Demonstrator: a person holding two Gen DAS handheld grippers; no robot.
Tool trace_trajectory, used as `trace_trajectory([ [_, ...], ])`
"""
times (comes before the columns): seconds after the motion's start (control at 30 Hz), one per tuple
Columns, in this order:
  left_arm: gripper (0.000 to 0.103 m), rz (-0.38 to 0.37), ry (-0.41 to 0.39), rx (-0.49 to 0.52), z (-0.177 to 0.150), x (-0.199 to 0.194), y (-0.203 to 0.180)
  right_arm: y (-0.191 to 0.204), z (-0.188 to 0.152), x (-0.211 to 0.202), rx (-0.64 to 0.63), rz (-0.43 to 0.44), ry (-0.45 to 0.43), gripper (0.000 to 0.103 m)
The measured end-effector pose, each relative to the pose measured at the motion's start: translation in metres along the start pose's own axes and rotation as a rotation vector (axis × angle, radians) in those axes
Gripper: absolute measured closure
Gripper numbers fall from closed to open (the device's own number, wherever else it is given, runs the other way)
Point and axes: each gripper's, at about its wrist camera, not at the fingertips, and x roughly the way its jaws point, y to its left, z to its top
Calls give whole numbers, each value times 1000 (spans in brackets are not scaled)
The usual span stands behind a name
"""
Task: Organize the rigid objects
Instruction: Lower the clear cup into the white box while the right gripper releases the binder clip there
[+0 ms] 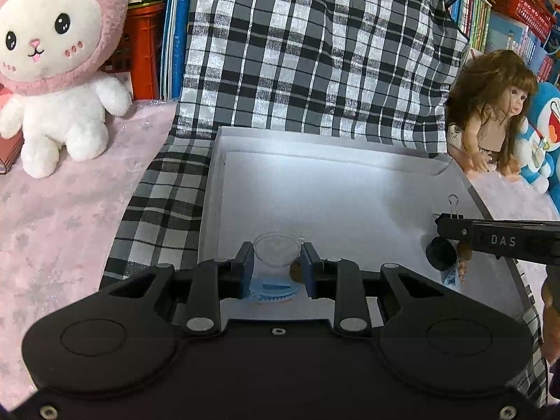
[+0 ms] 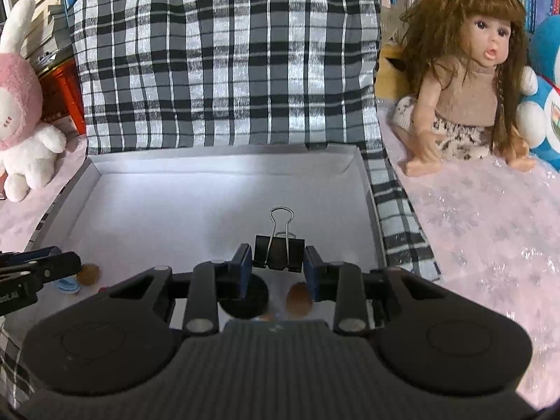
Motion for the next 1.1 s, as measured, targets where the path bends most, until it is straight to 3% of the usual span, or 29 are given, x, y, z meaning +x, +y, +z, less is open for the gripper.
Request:
trace_trajectory([
  [0.4,75,6,-11,-3,-2,0,1,1,-1,1,7,2,49,63],
  [0.6,65,9,-17,4,-3,-1,-1,1,-1,1,9,6,62,60],
  [0.67,62,6,-14,2,-3,-1,0,0,-1,0,16,7,62,48],
  [1.1,51,-5,-67,25,-8,-36,-5,-1,-8,-37,7,42,-5,40],
])
